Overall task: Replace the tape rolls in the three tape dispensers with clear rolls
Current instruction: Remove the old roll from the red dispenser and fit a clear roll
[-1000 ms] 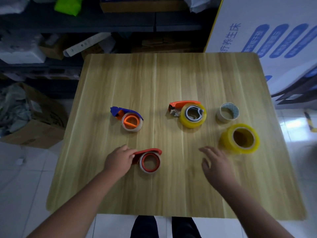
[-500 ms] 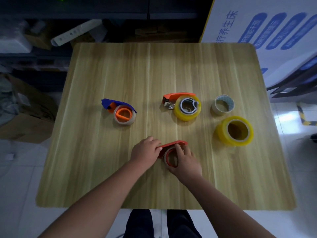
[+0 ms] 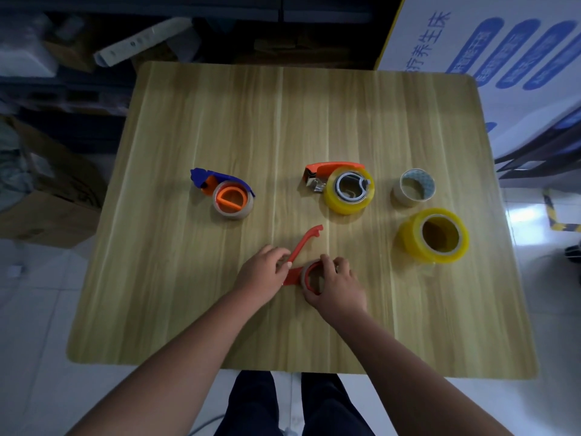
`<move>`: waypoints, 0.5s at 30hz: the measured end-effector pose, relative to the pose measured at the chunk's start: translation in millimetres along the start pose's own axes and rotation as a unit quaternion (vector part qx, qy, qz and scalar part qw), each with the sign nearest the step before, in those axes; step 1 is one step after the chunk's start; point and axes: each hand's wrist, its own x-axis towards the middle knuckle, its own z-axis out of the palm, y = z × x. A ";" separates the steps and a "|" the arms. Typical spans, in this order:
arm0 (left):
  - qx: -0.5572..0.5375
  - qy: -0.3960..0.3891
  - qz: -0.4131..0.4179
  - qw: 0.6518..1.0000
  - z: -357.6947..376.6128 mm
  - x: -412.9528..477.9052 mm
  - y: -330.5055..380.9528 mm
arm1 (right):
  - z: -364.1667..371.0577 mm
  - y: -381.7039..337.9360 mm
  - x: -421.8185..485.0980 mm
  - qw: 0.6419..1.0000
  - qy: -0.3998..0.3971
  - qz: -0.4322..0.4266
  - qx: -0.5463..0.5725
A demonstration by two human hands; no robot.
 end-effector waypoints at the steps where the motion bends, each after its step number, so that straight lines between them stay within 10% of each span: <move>1: -0.019 -0.023 -0.008 1.000 -3.2 0.1 -6.4 | -0.7 -0.3 0.4 1.000 -0.004 -0.007 -0.002; 15: -0.040 -0.060 -0.071 0.995 -11.2 -6.1 -15.4 | -10.2 0.1 -5.0 0.998 0.014 -0.068 0.000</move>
